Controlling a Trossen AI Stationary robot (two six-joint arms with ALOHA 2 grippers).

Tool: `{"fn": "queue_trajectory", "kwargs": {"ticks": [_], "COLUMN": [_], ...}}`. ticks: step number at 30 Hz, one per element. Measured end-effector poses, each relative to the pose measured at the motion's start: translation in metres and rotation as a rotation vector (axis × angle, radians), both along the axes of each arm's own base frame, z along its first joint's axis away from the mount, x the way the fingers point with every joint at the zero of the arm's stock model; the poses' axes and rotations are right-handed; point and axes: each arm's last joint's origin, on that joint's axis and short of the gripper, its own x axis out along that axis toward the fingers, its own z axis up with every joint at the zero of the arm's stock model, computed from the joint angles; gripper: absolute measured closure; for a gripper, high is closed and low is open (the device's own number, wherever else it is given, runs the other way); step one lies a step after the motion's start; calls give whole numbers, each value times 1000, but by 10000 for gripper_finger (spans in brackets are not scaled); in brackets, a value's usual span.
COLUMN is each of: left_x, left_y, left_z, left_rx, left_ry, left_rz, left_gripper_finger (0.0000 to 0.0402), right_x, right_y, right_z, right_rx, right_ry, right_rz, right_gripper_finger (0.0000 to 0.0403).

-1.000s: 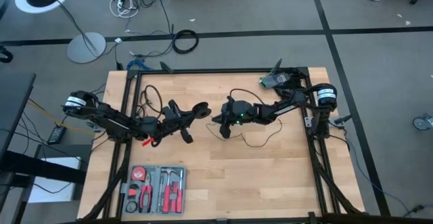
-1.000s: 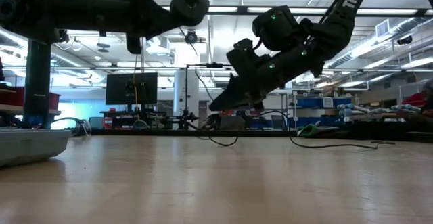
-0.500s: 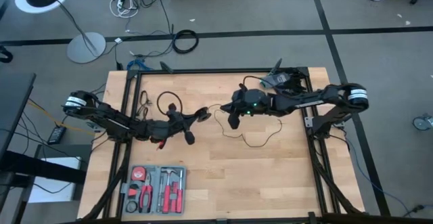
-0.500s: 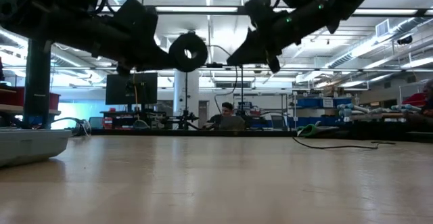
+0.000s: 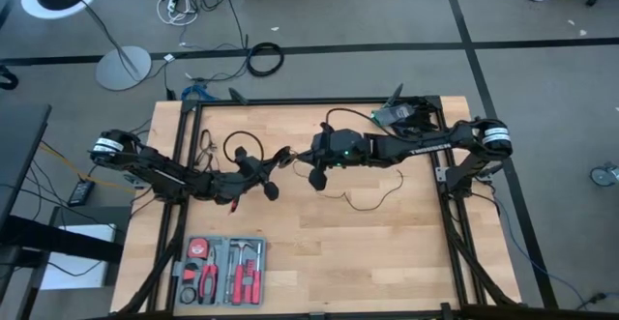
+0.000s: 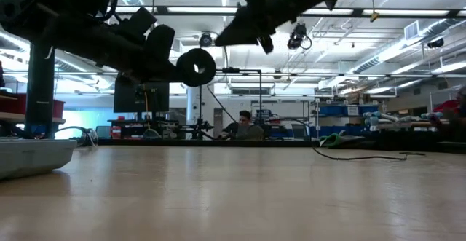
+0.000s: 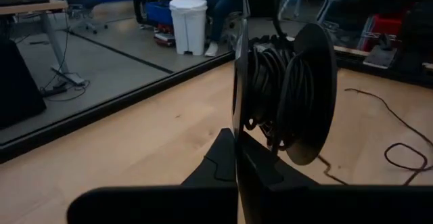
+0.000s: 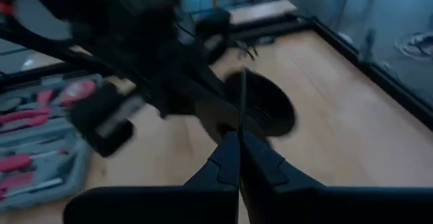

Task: Coil cords
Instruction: Coil the black wire on the spool

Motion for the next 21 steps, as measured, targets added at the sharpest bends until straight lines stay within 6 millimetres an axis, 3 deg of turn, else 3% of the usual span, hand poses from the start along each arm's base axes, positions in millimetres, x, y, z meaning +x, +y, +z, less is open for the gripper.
{"fn": "queue_trajectory", "kwargs": {"ticks": [4, 8, 16, 21], "left_x": [0, 1, 6, 8], "left_y": [3, 5, 7, 6], "left_z": [0, 3, 9, 11], "left_rx": [-22, -40, -54, -59], "left_ry": [-17, -61, -89, -101], "left_rz": [16, 30, -1, -11], "left_gripper_finger": [401, 401, 401, 401], "right_x": [4, 9, 42, 51], "right_y": [6, 8, 10, 9], "right_z": [10, 8, -34, -47], "right_rx": [-17, -22, -23, -23], "right_ry": [-44, -78, -36, -12], "right_rz": [33, 37, 105, 104], "right_gripper_finger": [403, 403, 403, 403]}}
